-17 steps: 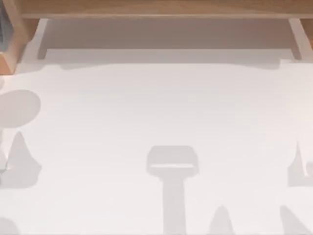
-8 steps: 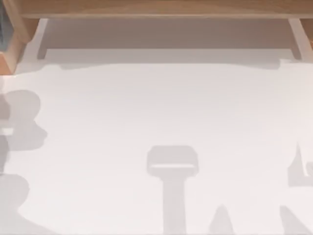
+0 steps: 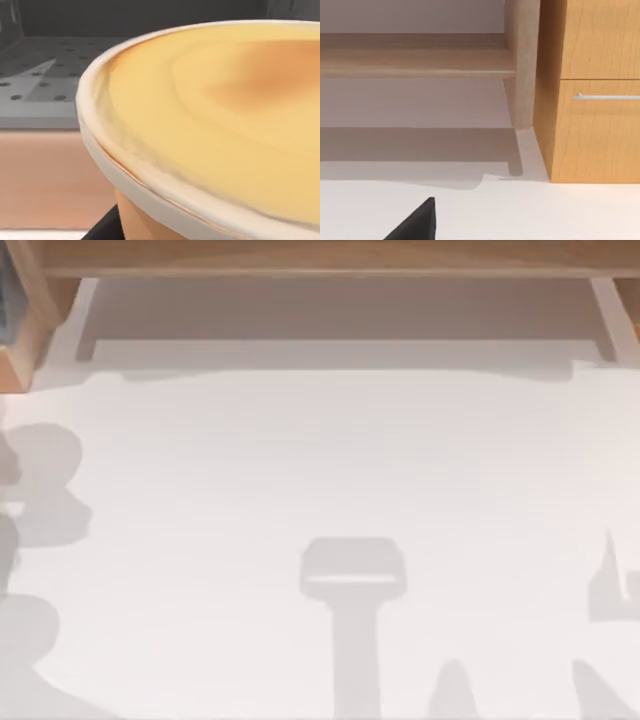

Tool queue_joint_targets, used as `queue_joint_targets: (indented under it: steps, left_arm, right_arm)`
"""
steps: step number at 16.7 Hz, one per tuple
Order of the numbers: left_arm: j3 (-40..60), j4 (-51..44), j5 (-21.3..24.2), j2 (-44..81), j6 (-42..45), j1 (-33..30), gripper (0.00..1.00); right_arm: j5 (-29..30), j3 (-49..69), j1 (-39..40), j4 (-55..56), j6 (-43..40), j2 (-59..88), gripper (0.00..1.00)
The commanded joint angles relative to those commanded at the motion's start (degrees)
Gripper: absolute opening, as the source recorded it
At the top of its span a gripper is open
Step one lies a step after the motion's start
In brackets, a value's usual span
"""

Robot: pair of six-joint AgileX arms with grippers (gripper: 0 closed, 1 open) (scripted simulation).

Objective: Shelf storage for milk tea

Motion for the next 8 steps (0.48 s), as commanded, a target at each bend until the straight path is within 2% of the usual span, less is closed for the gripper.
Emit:
queue_joint_targets:
  steps: [8]
  left_arm:
    - [0.0, 0.0, 0.0, 0.0, 0.0, 0.0, 0.02]
  right_arm:
    - [0.0, 0.0, 0.0, 0.0, 0.0, 0.0, 1.00]
